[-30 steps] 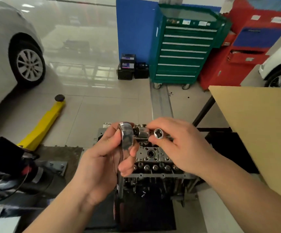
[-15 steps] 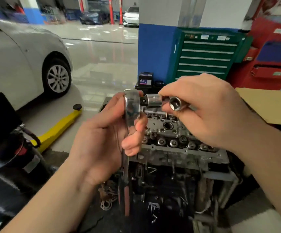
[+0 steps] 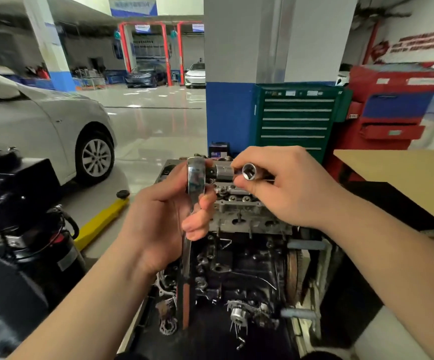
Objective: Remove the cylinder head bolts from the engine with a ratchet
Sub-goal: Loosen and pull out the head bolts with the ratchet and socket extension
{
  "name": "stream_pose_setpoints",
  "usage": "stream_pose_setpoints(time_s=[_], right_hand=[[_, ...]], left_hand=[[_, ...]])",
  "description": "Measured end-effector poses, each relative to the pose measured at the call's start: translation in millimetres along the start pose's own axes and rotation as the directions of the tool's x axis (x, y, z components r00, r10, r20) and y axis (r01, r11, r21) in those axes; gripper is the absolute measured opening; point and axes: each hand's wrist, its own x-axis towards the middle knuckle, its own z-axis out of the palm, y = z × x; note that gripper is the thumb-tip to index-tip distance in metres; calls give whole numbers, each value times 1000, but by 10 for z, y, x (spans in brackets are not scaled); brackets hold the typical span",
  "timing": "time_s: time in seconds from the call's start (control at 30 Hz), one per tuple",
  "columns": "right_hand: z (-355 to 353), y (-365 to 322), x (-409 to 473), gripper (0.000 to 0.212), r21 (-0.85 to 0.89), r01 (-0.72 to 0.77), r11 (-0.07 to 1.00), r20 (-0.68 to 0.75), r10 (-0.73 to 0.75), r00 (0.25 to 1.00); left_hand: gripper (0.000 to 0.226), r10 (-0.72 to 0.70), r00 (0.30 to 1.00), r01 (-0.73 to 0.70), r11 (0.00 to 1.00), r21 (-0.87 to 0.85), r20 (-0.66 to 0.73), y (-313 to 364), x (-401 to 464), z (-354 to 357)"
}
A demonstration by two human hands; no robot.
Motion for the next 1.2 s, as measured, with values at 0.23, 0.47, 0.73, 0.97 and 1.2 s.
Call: stream_pose_setpoints(time_s=[0.23, 0.47, 0.73, 0.97, 1.2], right_hand=[[-79, -117, 3, 9, 124, -44, 991, 91, 33, 995], [-59, -27, 32, 8, 165, -40, 985, 124, 20, 992], [60, 131, 87, 30, -99, 3, 995, 178, 15, 984], [-118, 827, 98, 15, 72, -260, 963, 47, 257, 965], [-30, 800, 106, 30, 9, -134, 991, 187, 130, 974]], left_hand=[[35, 81, 997, -81, 986, 146, 4, 53, -117, 30], [29, 52, 998, -49, 993, 105, -21, -84, -20, 50], [55, 4, 987, 6, 998, 67, -160, -338, 155, 25], [37, 105, 911, -117, 993, -7, -398, -151, 278, -117], [37, 122, 921, -75, 988, 139, -371, -117, 349, -141]])
